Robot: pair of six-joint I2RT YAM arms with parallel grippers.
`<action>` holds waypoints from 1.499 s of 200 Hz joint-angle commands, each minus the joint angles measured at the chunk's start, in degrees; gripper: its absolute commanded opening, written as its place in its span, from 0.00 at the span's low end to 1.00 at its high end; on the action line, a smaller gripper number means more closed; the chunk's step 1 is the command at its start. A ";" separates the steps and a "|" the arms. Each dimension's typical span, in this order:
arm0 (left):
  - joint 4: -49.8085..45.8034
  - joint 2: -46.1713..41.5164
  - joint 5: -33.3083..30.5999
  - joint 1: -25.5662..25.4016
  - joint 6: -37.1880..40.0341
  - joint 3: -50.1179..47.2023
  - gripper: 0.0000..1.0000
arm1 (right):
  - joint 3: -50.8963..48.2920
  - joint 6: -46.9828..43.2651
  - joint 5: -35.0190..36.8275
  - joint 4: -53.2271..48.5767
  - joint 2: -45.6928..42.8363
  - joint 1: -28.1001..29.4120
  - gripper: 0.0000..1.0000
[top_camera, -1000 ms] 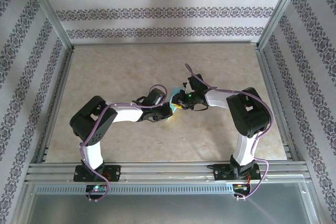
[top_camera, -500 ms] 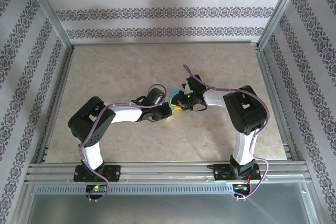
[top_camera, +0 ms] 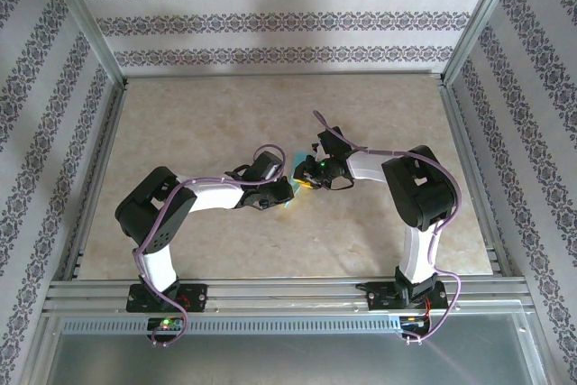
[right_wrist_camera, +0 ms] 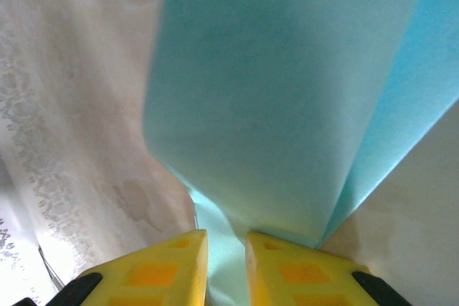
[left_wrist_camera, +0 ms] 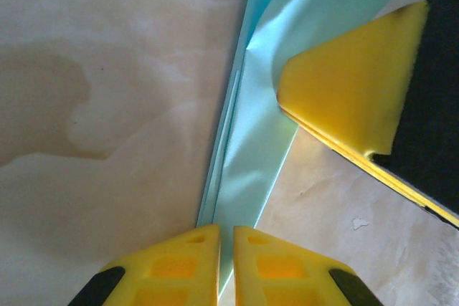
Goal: Fold a paper plane with a square sheet of paper (pick it up from the middle)
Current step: Fold the wing for the fifth time at the center of the table.
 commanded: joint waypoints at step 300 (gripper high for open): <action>7.37 0.96 0.95 0.60 -2.12 -4.35 0.12 | 1.38 1.22 5.58 -9.21 5.45 -0.23 0.23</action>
